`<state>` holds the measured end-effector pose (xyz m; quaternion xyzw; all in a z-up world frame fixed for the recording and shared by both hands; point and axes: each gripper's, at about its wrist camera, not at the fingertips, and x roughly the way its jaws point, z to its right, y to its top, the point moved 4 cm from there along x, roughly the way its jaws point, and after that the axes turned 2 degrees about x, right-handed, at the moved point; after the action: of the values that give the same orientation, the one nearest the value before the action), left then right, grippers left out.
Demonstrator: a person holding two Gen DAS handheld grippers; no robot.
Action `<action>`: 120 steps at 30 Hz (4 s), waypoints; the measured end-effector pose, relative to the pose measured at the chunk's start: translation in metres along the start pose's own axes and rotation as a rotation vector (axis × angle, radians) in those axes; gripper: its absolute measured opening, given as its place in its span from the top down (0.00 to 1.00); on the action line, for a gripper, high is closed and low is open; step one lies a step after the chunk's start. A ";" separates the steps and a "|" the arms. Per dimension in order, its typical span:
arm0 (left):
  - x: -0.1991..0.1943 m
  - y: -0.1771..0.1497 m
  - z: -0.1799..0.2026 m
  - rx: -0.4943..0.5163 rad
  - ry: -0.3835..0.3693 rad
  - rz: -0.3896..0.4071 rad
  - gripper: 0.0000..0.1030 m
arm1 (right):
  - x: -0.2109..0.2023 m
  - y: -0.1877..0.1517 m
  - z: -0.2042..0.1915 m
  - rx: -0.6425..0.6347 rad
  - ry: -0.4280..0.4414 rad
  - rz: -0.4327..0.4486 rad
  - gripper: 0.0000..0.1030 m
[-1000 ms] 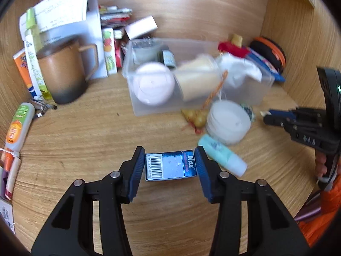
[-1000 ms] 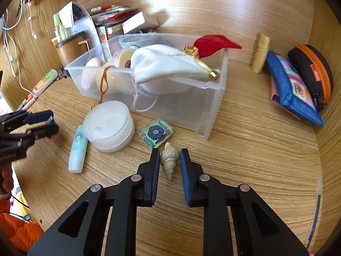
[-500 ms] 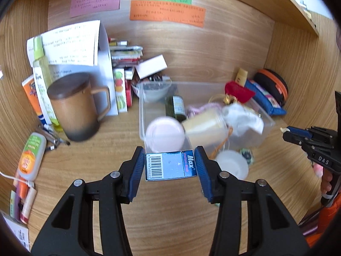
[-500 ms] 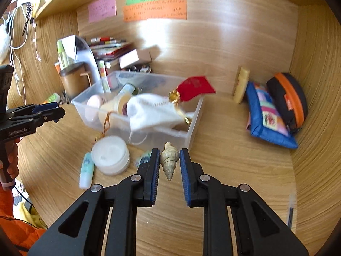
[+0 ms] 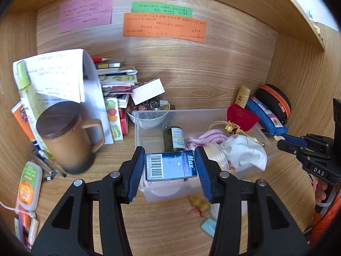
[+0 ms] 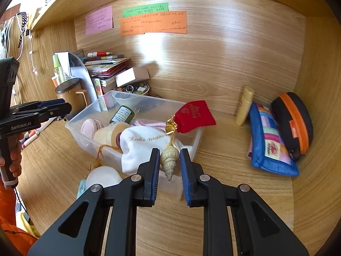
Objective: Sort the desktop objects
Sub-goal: 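Carry the seashell and Max card into the clear box and release both, then grasp the white round container with the right gripper while the left grasps the mint tube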
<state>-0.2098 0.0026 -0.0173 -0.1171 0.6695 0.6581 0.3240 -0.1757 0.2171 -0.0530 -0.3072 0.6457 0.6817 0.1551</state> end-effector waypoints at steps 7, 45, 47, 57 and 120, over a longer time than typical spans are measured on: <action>0.021 0.014 0.003 0.008 -0.027 -0.024 0.54 | 0.020 0.005 0.003 -0.004 0.009 -0.028 0.83; 0.077 0.014 0.000 0.014 0.003 -0.131 0.45 | 0.053 0.005 -0.004 -0.037 0.009 -0.089 0.69; 0.070 0.017 0.001 0.023 0.006 -0.116 0.45 | 0.048 0.007 -0.004 -0.035 -0.002 -0.073 0.63; 0.034 0.011 0.009 0.065 0.031 -0.051 0.29 | 0.018 0.007 -0.003 -0.010 -0.029 -0.023 0.50; 0.029 -0.120 0.049 0.211 -0.135 -0.290 0.30 | 0.020 -0.069 -0.049 -0.037 0.060 -0.183 0.28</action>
<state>-0.1479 0.0450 -0.1277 -0.1335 0.6878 0.5369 0.4700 -0.1384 0.1734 -0.1180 -0.3879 0.6068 0.6668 0.1916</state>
